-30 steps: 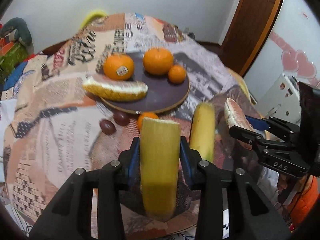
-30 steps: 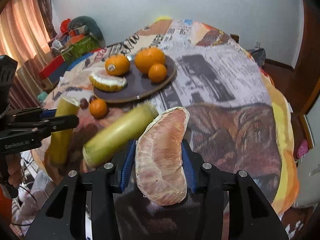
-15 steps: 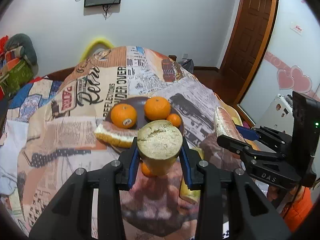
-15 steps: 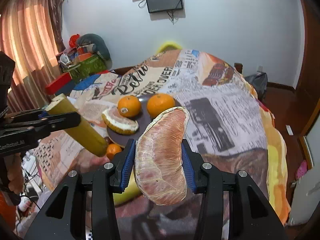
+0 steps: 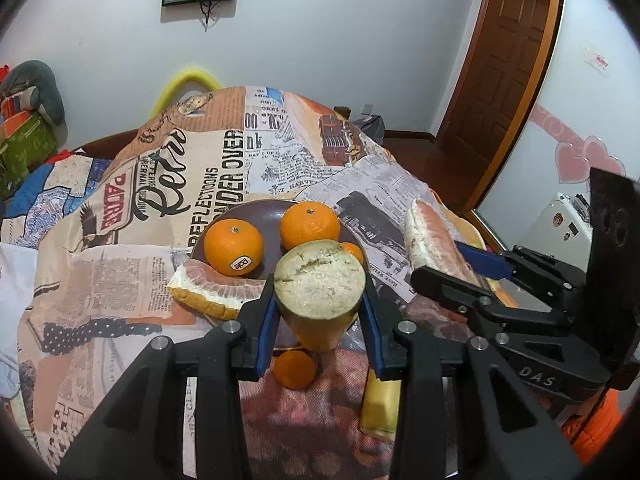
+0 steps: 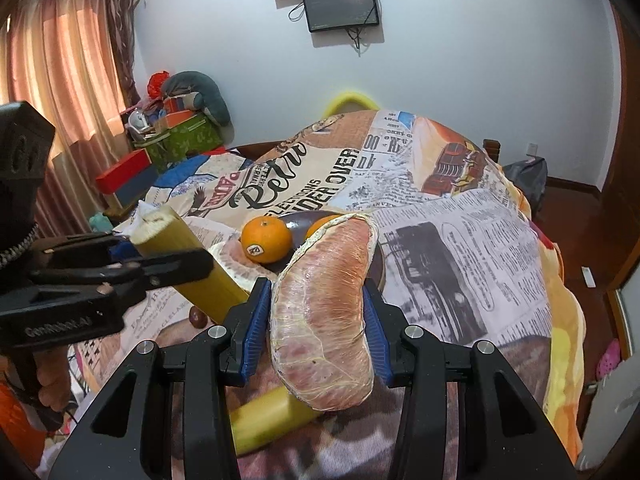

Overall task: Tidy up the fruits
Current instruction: 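Carry the corn cob with the left tool while the right tool carries the pomelo wedge over the plate, then lower the corn cob and pomelo wedge onto the plate and open both tools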

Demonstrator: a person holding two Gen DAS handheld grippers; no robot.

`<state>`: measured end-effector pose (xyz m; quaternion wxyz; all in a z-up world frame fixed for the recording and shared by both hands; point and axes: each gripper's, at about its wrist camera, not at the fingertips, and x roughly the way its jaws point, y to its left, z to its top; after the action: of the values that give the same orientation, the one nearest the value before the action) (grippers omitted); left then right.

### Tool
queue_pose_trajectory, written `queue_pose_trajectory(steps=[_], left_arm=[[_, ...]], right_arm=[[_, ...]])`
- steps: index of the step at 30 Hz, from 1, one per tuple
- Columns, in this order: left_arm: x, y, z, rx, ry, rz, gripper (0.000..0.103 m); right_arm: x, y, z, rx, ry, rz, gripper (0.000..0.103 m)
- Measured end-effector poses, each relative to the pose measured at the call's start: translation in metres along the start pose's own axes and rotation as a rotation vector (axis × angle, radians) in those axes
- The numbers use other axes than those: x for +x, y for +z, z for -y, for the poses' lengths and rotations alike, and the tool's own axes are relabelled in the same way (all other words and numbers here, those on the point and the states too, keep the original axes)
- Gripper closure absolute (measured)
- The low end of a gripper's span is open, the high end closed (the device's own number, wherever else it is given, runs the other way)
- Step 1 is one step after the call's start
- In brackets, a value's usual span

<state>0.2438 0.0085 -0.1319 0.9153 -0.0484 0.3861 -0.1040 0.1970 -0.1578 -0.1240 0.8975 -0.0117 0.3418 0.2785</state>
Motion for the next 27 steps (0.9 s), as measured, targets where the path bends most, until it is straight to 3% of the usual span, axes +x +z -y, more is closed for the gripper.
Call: queue_pose_trajectory(steps=[8, 19, 27], left_arm=[[0.041, 0.005, -0.015, -0.048, -0.025, -0.057, 0.066], [0.069, 0.021, -0.040, -0.115, -0.058, -0.071, 0.065], [0.081, 0.031, -0.053, -0.119, -0.001, -0.082, 0.060]], right_arm=[[0.016, 0.008, 0.008, -0.006, 0.011, -0.002, 0.062], [0.039, 0.017, 0.011, -0.016, 0.041, -0.009, 0.062], [0.045, 0.031, 0.006, -0.045, 0.071, 0.029, 0.063]])
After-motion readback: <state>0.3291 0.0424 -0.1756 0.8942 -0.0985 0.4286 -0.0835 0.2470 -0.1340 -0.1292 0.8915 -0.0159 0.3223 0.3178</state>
